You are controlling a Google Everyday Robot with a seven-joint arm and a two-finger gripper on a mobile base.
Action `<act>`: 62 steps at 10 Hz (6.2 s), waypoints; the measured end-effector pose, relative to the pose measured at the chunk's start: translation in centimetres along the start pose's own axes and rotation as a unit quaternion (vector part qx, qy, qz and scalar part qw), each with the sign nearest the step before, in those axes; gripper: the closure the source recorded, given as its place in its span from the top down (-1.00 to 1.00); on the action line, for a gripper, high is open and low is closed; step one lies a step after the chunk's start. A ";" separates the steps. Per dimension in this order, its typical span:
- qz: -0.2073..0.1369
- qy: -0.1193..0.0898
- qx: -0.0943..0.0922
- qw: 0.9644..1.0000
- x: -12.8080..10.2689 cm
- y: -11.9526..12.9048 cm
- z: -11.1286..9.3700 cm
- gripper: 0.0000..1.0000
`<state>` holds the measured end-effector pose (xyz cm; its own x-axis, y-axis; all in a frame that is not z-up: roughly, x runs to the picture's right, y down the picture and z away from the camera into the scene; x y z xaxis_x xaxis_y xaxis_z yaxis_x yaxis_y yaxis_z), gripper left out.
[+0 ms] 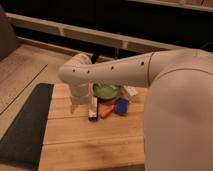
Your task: Push the eraser across the table
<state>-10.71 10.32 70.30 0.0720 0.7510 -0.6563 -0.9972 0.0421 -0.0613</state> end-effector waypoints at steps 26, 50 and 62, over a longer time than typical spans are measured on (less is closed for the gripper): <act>0.121 -0.059 -0.026 0.991 -1.0 -6.2 -0.5 0.30; 0.102 -0.032 -0.025 0.994 -11.0 -14.9 5.5 -0.59; 0.092 -0.025 -0.008 0.995 -11.1 -13.7 8.9 -1.00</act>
<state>2.00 7.30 85.15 -0.1124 0.7768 -0.6196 -0.9931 -0.1089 0.0437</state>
